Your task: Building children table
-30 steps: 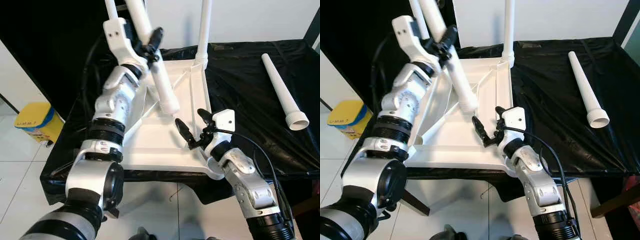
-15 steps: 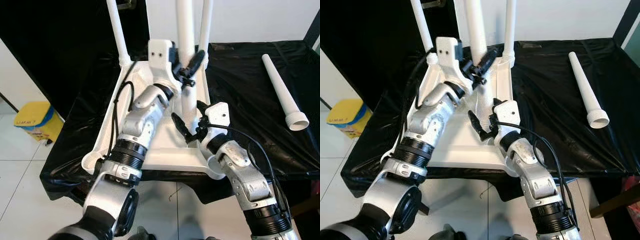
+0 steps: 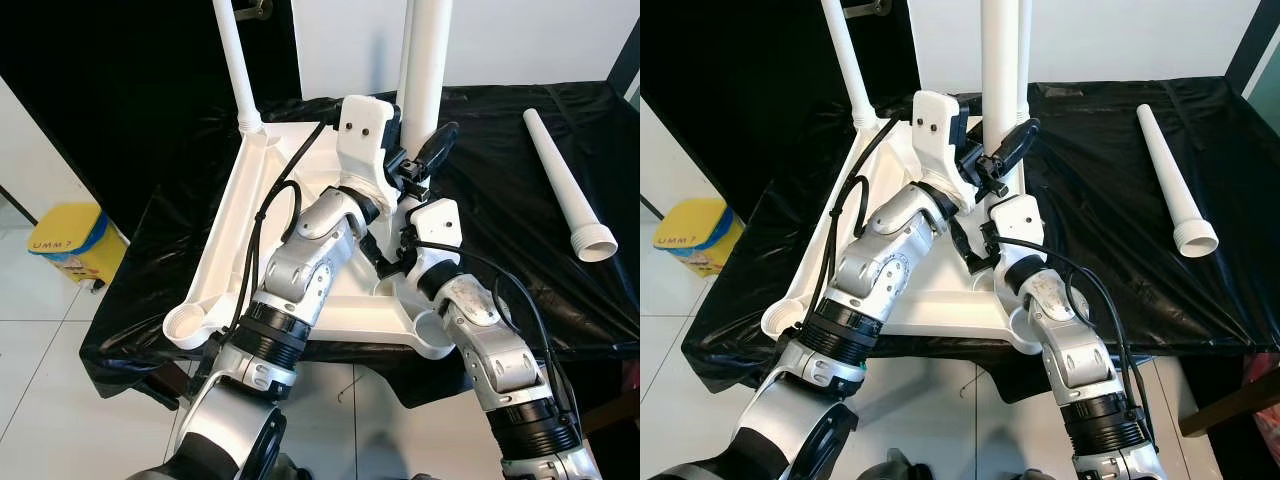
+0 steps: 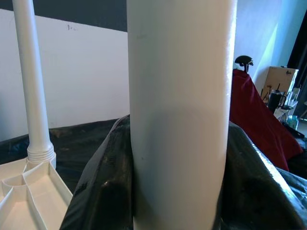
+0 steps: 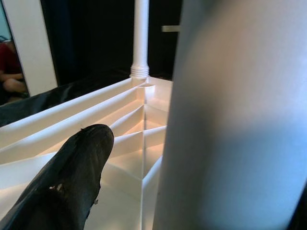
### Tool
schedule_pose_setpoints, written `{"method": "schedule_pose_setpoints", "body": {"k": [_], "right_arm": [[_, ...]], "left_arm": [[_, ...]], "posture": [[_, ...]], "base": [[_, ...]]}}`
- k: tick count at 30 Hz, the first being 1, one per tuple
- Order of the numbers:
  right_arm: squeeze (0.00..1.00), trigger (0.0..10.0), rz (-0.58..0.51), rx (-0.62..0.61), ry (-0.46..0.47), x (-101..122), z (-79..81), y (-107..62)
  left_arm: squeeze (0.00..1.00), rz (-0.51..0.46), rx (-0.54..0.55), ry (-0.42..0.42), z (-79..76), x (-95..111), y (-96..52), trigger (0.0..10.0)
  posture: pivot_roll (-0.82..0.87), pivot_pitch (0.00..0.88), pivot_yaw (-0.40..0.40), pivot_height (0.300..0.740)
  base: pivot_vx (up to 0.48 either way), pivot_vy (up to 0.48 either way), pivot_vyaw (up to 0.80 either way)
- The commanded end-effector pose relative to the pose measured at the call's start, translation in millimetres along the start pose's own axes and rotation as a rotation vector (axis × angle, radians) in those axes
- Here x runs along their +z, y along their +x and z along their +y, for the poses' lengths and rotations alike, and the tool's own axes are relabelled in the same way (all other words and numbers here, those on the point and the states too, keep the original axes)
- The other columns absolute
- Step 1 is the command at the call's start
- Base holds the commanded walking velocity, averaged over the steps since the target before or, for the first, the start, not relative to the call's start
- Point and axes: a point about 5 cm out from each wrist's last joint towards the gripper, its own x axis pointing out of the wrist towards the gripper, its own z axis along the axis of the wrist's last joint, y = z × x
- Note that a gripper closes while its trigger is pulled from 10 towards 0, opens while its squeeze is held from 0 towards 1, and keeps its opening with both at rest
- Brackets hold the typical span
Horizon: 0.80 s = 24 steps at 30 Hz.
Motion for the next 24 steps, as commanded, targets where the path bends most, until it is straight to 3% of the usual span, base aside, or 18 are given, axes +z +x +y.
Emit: {"method": "schedule_pose_setpoints", "body": {"k": [1, 13, 14, 15, 16, 18, 24], "right_arm": [[0.0, 10.0, 0.048, -0.007, 0.019, -8.4, 2.9, 3.5], [0.0, 10.0, 0.076, -0.018, 0.012, -13.0, 2.7, 4.8], [0.0, 7.8, 0.078, -0.018, 0.011, -13.3, 2.8, 4.9], [0.0, 2.3, 0.078, -0.015, 0.013, -13.4, 3.1, 4.9], [0.0, 2.3, 0.078, -0.015, 0.013, -13.4, 3.1, 4.9], [0.0, 0.0, 0.078, -0.012, 0.017, -13.7, 3.8, 5.0], [0.0, 0.0, 0.077, -0.024, 0.025, -14.1, 4.1, 4.6]], "left_arm": [[0.0, -0.018, -0.098, -0.003, -17.7, 3.8, 4.3, 10.0], [0.0, -0.013, -0.098, 0.03, -19.2, 6.6, 3.1, 10.0], [0.0, -0.013, -0.097, 0.031, -19.4, 6.8, 3.2, 10.0], [0.0, -0.012, -0.098, 0.032, -19.7, 6.9, 3.3, 10.0], [0.0, -0.012, -0.098, 0.032, -19.7, 6.9, 3.3, 10.0], [0.0, -0.011, -0.099, 0.034, -20.3, 7.2, 3.3, 10.0], [0.0, -0.008, -0.101, 0.046, -21.2, 7.2, 3.6, 10.0]], "posture": [[-0.05, 0.043, 0.047, 0.74], [-0.06, 0.045, 0.054, 0.74], [-0.06, 0.045, 0.054, 0.74], [-0.06, 0.045, 0.055, 0.74], [-0.06, 0.045, 0.055, 0.74], [-0.06, 0.044, 0.055, 0.74], [-0.06, 0.046, 0.058, 0.74]], "base": [[0.0, 0.0, 0.0], [0.0, 0.0, 0.0], [0.0, 0.0, 0.0], [0.0, 0.0, 0.0], [0.0, 0.0, 0.0], [0.0, 0.0, 0.0], [0.0, 0.0, 0.0]]}}
